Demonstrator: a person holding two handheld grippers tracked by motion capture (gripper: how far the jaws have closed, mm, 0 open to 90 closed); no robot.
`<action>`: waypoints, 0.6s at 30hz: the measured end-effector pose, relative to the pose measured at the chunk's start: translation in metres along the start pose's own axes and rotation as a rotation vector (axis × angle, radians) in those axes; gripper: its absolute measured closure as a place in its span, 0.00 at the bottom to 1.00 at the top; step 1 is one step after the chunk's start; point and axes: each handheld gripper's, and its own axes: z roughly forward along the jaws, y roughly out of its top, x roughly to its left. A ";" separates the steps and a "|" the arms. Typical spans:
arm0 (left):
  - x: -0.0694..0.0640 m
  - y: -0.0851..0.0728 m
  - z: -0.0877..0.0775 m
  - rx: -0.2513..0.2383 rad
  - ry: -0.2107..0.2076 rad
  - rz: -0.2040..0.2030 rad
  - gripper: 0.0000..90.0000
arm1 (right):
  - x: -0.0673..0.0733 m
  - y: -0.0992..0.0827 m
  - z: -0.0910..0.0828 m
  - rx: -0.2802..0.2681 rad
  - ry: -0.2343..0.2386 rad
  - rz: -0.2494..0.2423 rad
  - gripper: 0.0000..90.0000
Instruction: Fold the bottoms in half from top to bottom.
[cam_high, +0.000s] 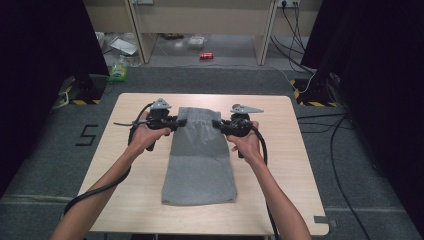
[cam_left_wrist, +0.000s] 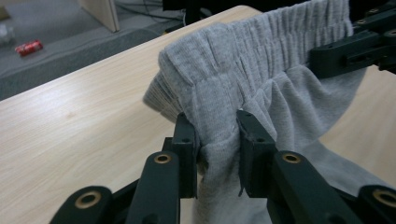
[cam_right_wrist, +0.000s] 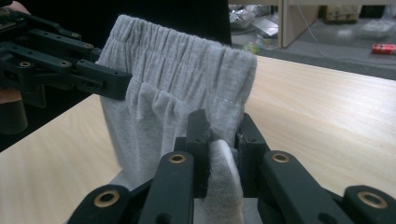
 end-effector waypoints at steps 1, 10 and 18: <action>-0.005 -0.003 -0.005 -0.007 -0.007 0.014 0.79 | 0.004 -0.003 -0.004 -0.005 0.005 -0.010 0.88; -0.046 -0.057 -0.035 -0.037 -0.062 0.101 0.79 | 0.040 -0.050 -0.035 0.002 0.026 -0.102 0.88; -0.064 -0.096 -0.038 -0.002 -0.090 0.130 0.75 | 0.057 -0.082 -0.043 0.052 0.018 -0.189 0.87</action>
